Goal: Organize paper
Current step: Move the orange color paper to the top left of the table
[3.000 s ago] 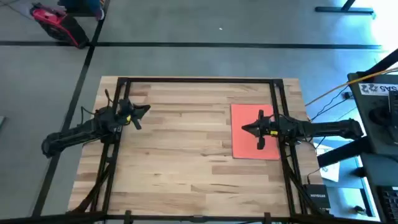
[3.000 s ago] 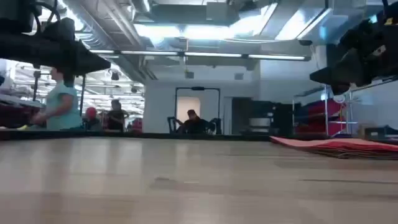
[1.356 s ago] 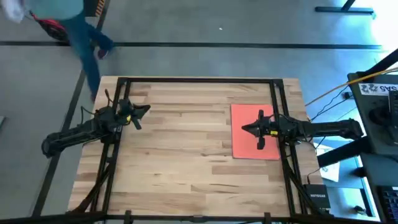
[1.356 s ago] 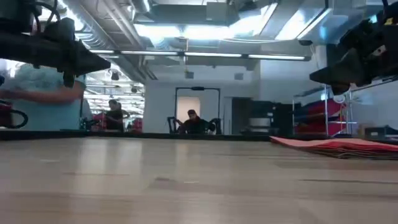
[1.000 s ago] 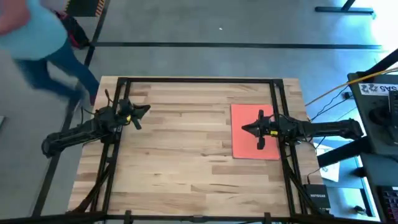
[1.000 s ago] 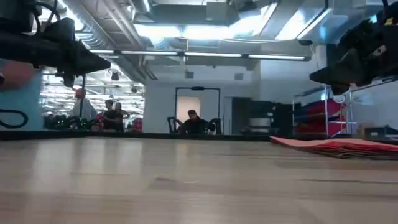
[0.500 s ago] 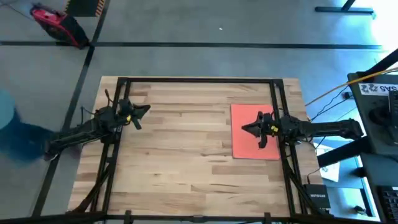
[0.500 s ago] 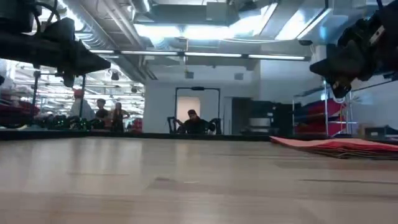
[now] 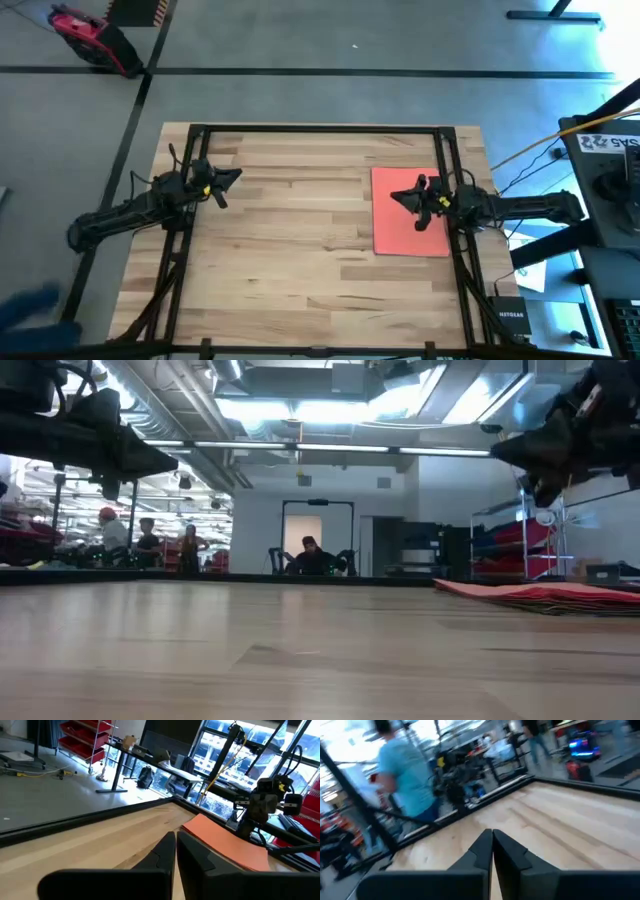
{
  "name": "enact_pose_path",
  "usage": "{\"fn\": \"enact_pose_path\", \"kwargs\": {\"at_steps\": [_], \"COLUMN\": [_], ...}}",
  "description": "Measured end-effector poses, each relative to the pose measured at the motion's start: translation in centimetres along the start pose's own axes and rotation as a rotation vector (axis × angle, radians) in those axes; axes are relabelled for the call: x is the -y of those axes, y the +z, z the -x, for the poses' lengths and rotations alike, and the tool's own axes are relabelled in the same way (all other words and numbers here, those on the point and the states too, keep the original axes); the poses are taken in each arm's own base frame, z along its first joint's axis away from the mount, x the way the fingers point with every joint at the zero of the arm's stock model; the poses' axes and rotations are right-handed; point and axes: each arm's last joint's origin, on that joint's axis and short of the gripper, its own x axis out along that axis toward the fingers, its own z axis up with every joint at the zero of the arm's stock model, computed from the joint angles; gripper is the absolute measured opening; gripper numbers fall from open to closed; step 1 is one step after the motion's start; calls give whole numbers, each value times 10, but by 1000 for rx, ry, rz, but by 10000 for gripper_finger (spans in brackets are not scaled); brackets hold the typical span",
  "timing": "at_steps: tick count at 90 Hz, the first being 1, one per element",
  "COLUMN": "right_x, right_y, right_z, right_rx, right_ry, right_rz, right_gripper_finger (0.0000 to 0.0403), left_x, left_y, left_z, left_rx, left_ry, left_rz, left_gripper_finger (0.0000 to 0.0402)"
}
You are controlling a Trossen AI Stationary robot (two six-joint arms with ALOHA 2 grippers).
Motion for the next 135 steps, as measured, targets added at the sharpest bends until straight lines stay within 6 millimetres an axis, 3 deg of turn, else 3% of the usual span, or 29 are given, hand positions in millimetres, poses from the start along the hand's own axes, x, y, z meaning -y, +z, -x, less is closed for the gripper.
{"fn": "enact_pose_path", "kwargs": {"at_steps": [64, 85, 102, 119, 135], "right_x": [-6, -20, -24, -33, -40], "right_y": [7, 33, 46, 60, 71], "right_z": [0, 3, 2, -13, -46], "right_rx": [28, 85, 25, -32, -210], "right_ry": [116, 171, 77, -13, -166], "right_rz": [-17, 0, 80, 181, 287], "right_gripper_finger": [0, 0, 0, 0, 0], "left_x": [0, 0, 0, 0, 0], "left_y": [0, 0, 0, 0, 0], "left_z": [0, 0, 0, 0, 0], "left_rx": [0, 0, 0, 0, 0], "left_ry": [0, 0, 0, 0, 0], "left_rz": [0, 0, 0, 0, 0], "left_gripper_finger": [0, 0, 0, 0, 0]}}
